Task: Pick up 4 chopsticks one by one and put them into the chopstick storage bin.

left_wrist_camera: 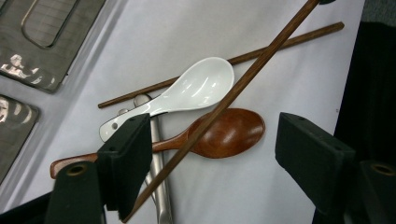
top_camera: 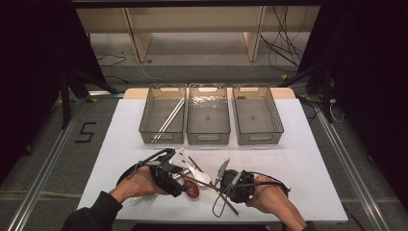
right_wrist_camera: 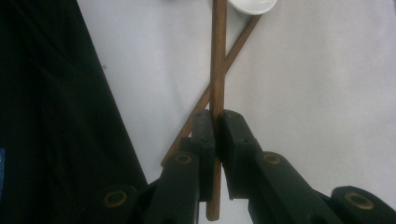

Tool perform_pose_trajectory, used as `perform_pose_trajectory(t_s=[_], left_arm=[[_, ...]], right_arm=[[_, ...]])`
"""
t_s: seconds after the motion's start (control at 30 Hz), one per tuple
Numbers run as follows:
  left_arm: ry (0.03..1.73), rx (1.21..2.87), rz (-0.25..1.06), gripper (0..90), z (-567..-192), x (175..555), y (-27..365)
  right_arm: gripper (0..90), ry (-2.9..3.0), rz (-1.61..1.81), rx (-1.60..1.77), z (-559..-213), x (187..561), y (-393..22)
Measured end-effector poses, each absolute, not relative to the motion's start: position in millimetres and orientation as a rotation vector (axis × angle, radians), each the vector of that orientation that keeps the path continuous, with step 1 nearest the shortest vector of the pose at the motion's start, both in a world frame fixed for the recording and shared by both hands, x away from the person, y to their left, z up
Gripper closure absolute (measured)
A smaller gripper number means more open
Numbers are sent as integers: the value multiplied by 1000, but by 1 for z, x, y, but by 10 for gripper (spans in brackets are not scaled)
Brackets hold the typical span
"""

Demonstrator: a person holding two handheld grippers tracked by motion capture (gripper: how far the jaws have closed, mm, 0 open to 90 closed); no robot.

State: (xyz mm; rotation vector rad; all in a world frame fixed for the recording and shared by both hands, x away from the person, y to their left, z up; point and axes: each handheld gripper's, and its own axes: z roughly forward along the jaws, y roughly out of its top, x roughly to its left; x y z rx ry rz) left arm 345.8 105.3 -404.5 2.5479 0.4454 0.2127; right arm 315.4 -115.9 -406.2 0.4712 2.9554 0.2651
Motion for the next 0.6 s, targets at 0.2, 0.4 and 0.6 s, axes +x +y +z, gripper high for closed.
perform_pose_trajectory(t_s=[0.2,0.4,0.6], left_arm=[[430,2618,211,352,-413,347,104],[420,2658,203,474,-415,347,104],[379,2682,203,561,-417,345,103]], right_arm=[[847,2954,281,435,-403,310,-113],[847,2954,287,426,-402,308,-112],[847,2958,287,361,-400,304,-109]])
